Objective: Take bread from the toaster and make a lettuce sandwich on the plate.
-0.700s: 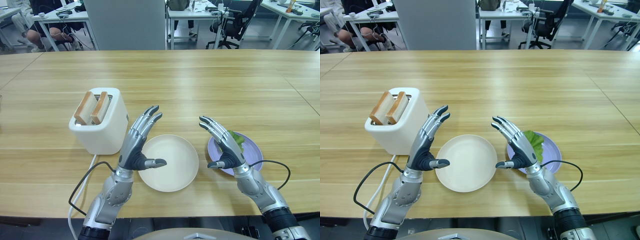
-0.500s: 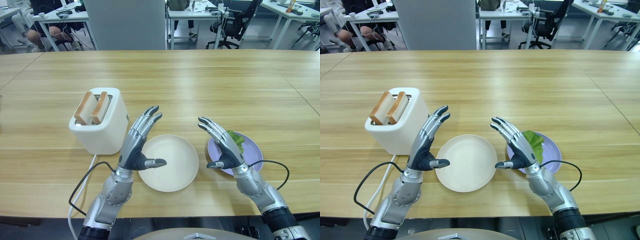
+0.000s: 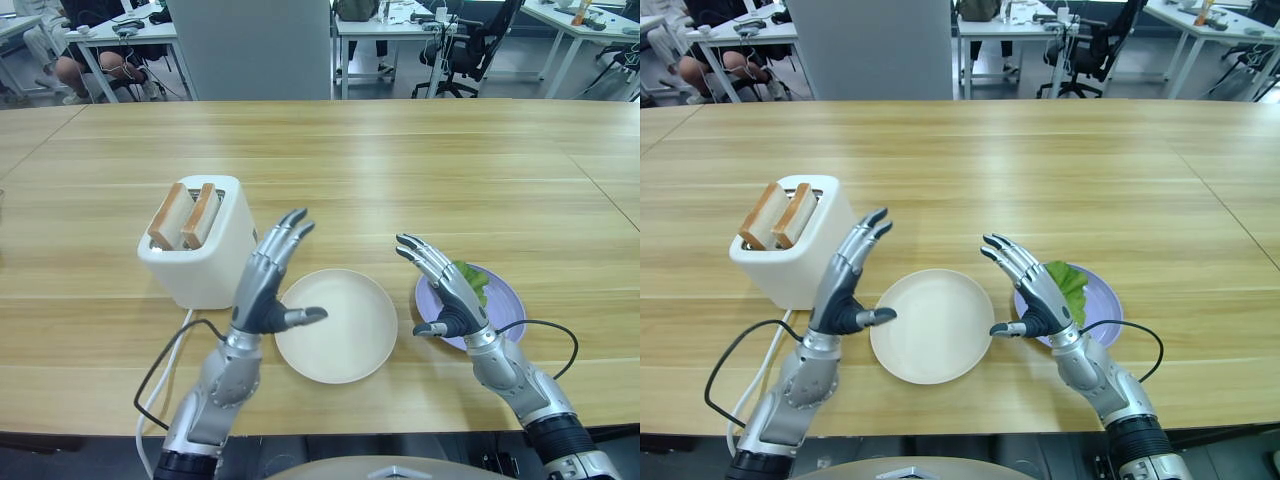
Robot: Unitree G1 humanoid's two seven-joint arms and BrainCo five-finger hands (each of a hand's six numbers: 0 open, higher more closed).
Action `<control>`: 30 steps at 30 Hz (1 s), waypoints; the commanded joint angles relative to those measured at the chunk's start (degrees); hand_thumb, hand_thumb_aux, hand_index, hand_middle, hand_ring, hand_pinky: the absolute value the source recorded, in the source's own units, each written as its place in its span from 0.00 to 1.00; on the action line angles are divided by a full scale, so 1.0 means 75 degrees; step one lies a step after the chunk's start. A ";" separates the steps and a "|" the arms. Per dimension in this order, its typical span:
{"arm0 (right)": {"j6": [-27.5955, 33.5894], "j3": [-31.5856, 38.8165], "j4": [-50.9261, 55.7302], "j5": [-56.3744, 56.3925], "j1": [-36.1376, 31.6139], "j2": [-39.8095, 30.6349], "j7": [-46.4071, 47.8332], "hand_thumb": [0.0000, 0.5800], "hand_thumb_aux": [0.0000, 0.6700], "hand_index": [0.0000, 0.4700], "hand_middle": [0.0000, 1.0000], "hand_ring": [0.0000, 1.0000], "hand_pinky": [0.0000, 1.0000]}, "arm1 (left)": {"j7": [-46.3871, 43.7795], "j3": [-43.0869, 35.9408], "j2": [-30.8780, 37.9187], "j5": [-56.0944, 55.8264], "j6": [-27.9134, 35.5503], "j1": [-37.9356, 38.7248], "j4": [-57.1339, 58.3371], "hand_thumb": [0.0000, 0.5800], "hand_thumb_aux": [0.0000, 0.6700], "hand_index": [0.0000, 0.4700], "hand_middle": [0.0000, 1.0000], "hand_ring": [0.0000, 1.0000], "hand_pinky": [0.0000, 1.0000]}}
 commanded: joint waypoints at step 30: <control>0.0334 0.0034 0.0142 0.0121 -0.0027 0.0088 0.0019 0.00 0.00 0.00 0.00 0.00 0.00 | -0.3462 0.0472 0.3445 0.0889 0.6401 -0.2501 0.2619 0.00 0.00 0.00 0.00 0.00 0.00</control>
